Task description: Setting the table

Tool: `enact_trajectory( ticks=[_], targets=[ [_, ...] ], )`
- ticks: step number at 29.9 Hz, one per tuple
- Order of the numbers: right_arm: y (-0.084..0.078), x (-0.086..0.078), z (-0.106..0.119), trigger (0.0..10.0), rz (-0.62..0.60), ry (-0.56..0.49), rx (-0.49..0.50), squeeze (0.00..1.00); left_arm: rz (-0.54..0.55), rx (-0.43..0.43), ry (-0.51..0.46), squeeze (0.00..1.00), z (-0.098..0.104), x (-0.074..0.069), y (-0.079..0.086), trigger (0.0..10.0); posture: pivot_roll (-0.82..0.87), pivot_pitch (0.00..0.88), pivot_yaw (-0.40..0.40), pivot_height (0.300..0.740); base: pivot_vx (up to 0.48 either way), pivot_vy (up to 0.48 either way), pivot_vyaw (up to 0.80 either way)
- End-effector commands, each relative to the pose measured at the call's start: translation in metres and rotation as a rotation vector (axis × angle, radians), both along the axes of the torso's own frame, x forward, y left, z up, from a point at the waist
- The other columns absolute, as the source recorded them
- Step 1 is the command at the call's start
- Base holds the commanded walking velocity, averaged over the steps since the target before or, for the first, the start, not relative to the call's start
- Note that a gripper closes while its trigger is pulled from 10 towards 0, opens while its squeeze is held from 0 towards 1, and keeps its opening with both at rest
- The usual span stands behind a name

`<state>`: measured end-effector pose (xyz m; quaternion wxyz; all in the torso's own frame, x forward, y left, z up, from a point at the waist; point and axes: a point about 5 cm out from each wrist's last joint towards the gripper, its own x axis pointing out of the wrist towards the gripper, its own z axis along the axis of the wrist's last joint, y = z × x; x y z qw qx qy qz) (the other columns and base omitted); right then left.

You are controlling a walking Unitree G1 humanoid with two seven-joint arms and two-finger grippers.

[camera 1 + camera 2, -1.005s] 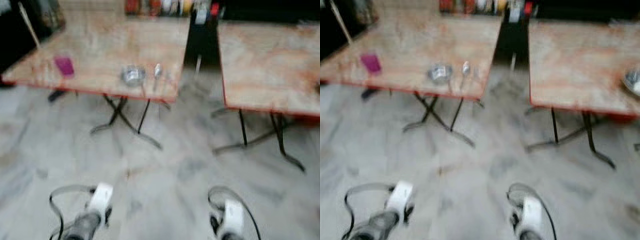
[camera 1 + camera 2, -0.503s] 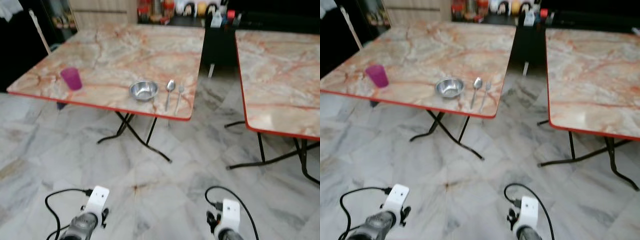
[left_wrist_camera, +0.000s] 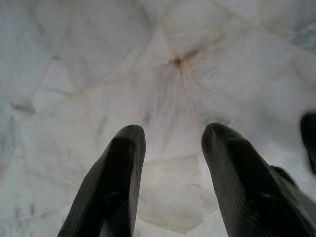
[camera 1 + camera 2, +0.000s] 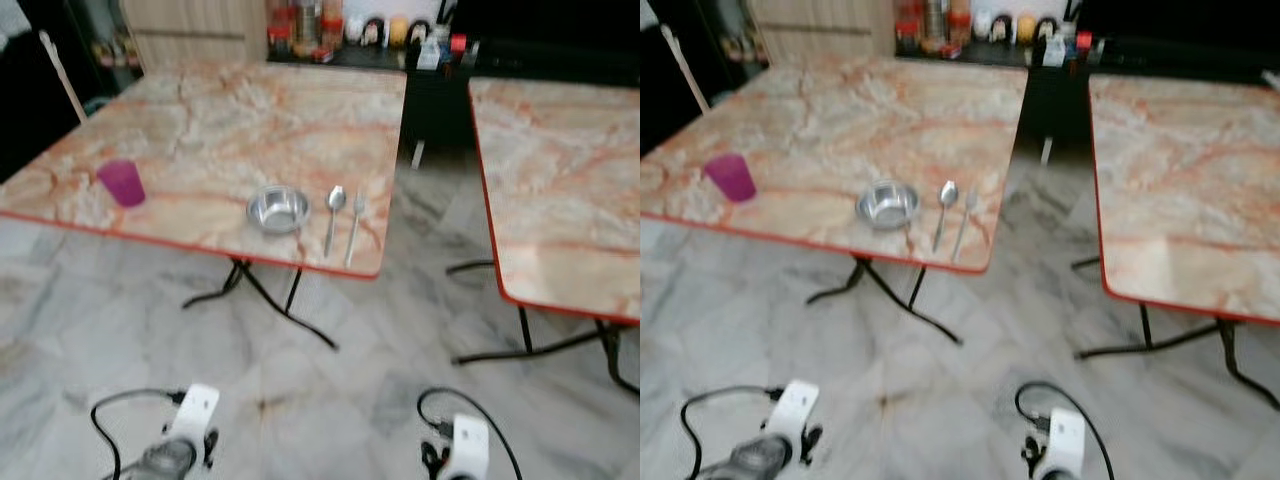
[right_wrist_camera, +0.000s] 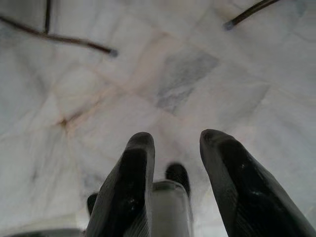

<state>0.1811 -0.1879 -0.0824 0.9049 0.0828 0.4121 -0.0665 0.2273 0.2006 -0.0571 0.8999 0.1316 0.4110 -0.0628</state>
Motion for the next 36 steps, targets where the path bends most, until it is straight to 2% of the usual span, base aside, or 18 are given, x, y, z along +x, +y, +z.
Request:
enact_trajectory(
  ticks=[1,7,11,16,19,21,27,30,36],
  targets=[
    [-0.009,-0.004,-0.001,10.0,-0.02,0.013,-0.015,0.0,-0.015,-0.018,0.007,0.0,-0.001,0.001,-0.009,10.0,-0.03,0.053,-0.011,0.74,0.307,0.0,0.0],
    [-0.009,0.006,0.004,10.0,-0.014,-0.019,-0.024,0.0,-0.016,-0.035,-0.005,0.0,0.001,0.006,-0.015,10.0,-0.05,0.041,-0.006,0.74,0.334,0.0,0.0],
    [-0.01,0.012,0.008,10.0,-0.059,-0.048,-0.012,0.0,-0.022,-0.034,-0.019,0.0,0.006,0.013,-0.015,10.0,-0.08,0.079,0.002,0.74,0.408,0.0,0.0],
    [-0.011,0.011,0.007,10.0,-0.06,-0.043,-0.014,0.0,-0.034,-0.026,-0.019,0.0,0.007,0.015,-0.014,10.0,-0.09,0.093,0.004,0.74,0.312,0.0,0.0],
    [-0.015,0.0,0.002,10.0,-0.097,-0.016,-0.016,0.0,-0.022,-0.024,-0.025,0.0,0.01,0.018,-0.01,10.0,-0.08,0.11,0.01,0.74,0.396,0.0,0.0],
    [-0.017,-0.007,0.0,10.0,-0.105,0.0,-0.018,0.0,-0.006,-0.019,-0.027,0.0,0.01,0.017,-0.006,10.0,-0.07,0.111,0.01,0.74,0.375,0.0,0.0],
    [-0.014,-0.006,-0.001,10.0,-0.103,0.005,-0.015,0.0,0.027,-0.01,-0.034,0.0,0.01,0.015,0.002,10.0,-0.05,0.118,0.011,0.74,0.144,0.0,0.0],
    [-0.012,-0.002,0.001,10.0,-0.096,-0.002,-0.012,0.0,0.03,-0.008,-0.021,0.0,0.009,0.013,0.005,10.0,-0.04,0.119,0.013,0.74,0.0,0.0,0.0],
    [-0.004,0.009,0.004,10.0,-0.094,-0.019,0.015,0.0,0.03,0.0,-0.013,0.0,0.008,0.011,0.007,10.0,-0.04,0.122,0.018,0.74,0.0,0.369,0.0]
  ],
)
